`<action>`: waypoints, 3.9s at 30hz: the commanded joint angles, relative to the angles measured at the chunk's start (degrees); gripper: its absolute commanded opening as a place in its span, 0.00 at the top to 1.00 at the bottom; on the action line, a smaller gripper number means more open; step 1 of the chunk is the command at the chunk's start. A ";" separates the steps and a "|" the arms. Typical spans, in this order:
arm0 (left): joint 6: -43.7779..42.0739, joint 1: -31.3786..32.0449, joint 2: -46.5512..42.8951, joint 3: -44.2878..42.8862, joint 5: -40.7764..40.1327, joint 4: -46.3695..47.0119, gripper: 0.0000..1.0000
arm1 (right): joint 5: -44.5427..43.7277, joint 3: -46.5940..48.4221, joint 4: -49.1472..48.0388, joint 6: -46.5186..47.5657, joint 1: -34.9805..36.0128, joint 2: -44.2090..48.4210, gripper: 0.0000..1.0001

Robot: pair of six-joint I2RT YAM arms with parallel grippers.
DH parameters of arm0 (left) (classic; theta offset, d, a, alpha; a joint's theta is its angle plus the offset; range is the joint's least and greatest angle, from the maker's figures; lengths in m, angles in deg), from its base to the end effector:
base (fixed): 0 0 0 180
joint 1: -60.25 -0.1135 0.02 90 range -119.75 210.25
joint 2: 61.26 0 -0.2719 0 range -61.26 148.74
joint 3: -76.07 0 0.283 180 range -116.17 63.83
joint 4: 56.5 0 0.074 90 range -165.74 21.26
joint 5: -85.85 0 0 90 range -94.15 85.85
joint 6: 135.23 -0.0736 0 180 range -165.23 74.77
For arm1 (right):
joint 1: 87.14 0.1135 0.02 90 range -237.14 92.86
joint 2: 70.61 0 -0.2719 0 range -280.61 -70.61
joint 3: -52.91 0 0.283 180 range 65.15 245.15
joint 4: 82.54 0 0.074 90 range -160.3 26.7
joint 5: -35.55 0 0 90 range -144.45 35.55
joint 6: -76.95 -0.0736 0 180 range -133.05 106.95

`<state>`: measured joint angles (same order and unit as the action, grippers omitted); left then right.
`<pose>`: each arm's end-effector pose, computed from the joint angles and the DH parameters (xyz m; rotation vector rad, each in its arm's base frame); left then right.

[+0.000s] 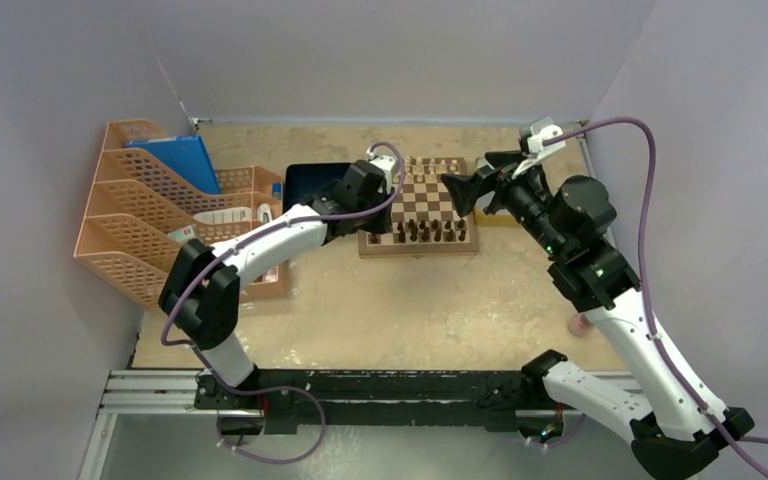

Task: Set up the chess pieces on the board
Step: Place the chess piece on the chessboard.

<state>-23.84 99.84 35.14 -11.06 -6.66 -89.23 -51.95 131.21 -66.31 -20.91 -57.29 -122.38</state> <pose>0.3405 -0.2774 0.2394 0.3496 2.3278 -0.4873 0.2153 0.1273 0.4799 -0.3062 1.3820 0.5771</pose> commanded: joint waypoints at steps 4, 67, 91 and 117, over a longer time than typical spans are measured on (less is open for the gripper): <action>-3.19 0.66 -1.06 5.97 -3.12 11.26 1.00 | -0.33 3.34 0.36 1.00 0.13 0.22 0.01; -7.50 1.63 9.62 3.98 -2.44 15.68 0.96 | -5.65 4.34 3.40 3.67 0.13 -0.22 0.01; -7.07 2.35 10.07 2.30 -4.50 11.64 0.85 | -6.22 3.38 3.57 4.38 0.18 0.70 0.01; -7.15 2.57 8.76 -3.39 -6.03 8.01 0.59 | -4.93 3.90 4.37 3.18 0.13 0.57 0.01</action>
<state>-30.07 102.07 45.04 -10.63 -11.71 -80.90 -56.89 133.60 -60.17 -17.17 -57.29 -122.77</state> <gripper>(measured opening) 0.399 0.987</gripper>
